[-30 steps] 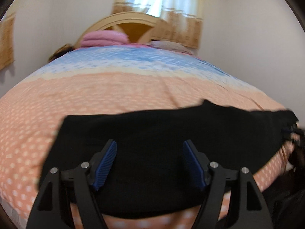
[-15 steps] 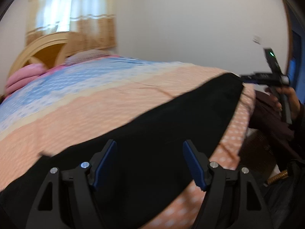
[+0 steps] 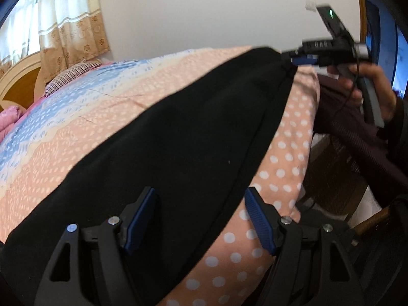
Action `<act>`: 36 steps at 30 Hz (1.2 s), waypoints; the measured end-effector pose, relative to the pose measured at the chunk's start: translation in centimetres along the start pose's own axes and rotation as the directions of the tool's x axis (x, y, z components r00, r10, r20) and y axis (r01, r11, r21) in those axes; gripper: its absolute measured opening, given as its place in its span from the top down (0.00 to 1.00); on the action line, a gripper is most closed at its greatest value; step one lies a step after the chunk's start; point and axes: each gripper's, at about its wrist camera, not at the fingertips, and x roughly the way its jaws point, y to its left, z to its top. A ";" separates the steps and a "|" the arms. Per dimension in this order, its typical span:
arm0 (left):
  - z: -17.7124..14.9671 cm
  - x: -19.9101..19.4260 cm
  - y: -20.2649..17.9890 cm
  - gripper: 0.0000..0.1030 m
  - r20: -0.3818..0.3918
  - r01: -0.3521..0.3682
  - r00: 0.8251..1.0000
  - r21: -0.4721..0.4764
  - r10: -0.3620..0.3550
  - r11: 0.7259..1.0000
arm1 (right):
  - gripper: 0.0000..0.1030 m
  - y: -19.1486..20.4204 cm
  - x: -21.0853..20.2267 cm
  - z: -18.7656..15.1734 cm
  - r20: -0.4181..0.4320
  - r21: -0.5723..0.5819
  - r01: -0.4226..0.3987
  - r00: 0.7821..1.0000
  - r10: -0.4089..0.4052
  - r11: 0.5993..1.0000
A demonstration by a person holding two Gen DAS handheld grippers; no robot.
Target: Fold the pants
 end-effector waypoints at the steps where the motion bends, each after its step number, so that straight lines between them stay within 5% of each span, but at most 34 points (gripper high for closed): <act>1: -0.1 0.2 -0.1 0.28 -0.005 -0.011 1.000 0.006 0.011 1.000 | 0.45 -0.1 -0.1 -0.1 0.002 -0.001 -0.003 1.000 0.003 1.000; 13: -0.2 -0.3 1.1 0.36 0.021 0.030 0.999 -0.071 -0.029 0.997 | 0.45 -0.1 0.2 -0.4 0.024 0.005 -0.023 0.999 0.022 1.000; 19: -0.1 0.7 -0.4 0.37 0.006 -0.027 1.000 0.016 0.027 0.999 | 0.45 0.0 0.5 -0.7 0.016 -0.002 -0.018 1.000 0.019 1.000; 26: 0.3 0.3 1.0 0.66 0.006 0.040 0.999 -0.044 -0.039 0.998 | 0.47 -0.5 0.4 -0.6 0.022 0.008 -0.028 0.999 0.028 1.000; 36: -0.1 0.7 -2.0 0.65 0.049 -0.092 0.995 0.113 0.087 0.989 | 0.52 -1.6 -0.2 -0.3 0.049 0.063 -0.017 0.999 0.014 0.998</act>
